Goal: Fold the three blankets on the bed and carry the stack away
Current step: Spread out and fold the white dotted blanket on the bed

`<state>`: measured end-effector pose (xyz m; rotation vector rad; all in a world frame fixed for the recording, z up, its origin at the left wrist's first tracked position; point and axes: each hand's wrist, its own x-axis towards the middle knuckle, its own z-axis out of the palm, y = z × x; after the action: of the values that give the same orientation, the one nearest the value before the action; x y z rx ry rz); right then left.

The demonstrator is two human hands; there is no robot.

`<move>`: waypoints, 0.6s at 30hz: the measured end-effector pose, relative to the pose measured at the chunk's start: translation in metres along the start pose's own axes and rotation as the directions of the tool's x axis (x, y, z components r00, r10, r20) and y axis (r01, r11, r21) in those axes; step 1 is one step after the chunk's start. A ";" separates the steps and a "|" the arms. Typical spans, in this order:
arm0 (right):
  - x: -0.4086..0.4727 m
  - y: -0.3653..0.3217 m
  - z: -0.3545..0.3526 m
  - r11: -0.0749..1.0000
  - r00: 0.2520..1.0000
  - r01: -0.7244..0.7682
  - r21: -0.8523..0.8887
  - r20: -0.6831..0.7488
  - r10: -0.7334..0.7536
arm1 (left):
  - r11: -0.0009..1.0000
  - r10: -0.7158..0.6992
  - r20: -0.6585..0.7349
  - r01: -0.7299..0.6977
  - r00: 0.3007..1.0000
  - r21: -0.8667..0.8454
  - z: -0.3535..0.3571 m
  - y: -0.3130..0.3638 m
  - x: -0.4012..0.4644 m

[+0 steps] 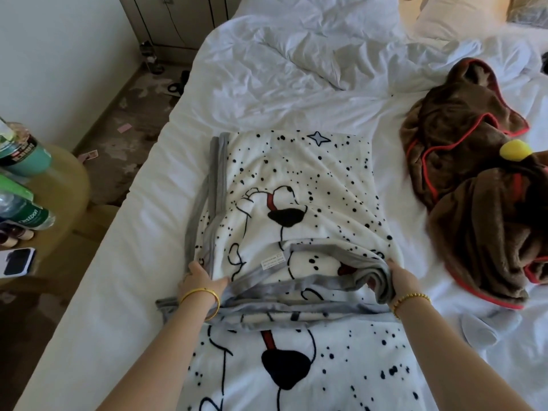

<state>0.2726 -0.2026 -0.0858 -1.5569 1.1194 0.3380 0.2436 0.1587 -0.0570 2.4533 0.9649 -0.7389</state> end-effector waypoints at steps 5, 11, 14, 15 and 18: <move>-0.009 0.002 0.008 0.993 0.998 0.053 -0.106 -0.028 -0.056 | 0.998 -0.008 -0.103 0.015 0.995 0.068 0.000 0.002 0.000; -0.019 0.007 0.025 0.958 0.995 0.093 -0.271 -0.002 -0.097 | 0.995 0.060 -0.185 -0.073 0.981 -0.063 0.007 0.010 -0.020; -0.020 0.008 0.025 0.952 0.993 0.113 -0.284 -0.005 -0.119 | 0.803 0.561 -0.315 -0.410 0.766 0.433 0.016 0.010 -0.036; -0.020 0.010 0.026 0.949 0.991 0.126 -0.289 -0.003 -0.132 | 0.731 0.657 -0.312 -0.478 0.687 0.487 0.022 0.012 -0.042; -0.025 0.015 0.029 0.941 0.985 0.170 -0.294 0.018 -0.172 | 0.797 0.574 -0.203 -0.484 0.793 0.362 0.042 0.019 -0.049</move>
<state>0.2577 -0.1643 -0.0864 -1.9068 0.9615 0.3941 0.2127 0.0989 -0.0566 2.9572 0.1984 -0.3198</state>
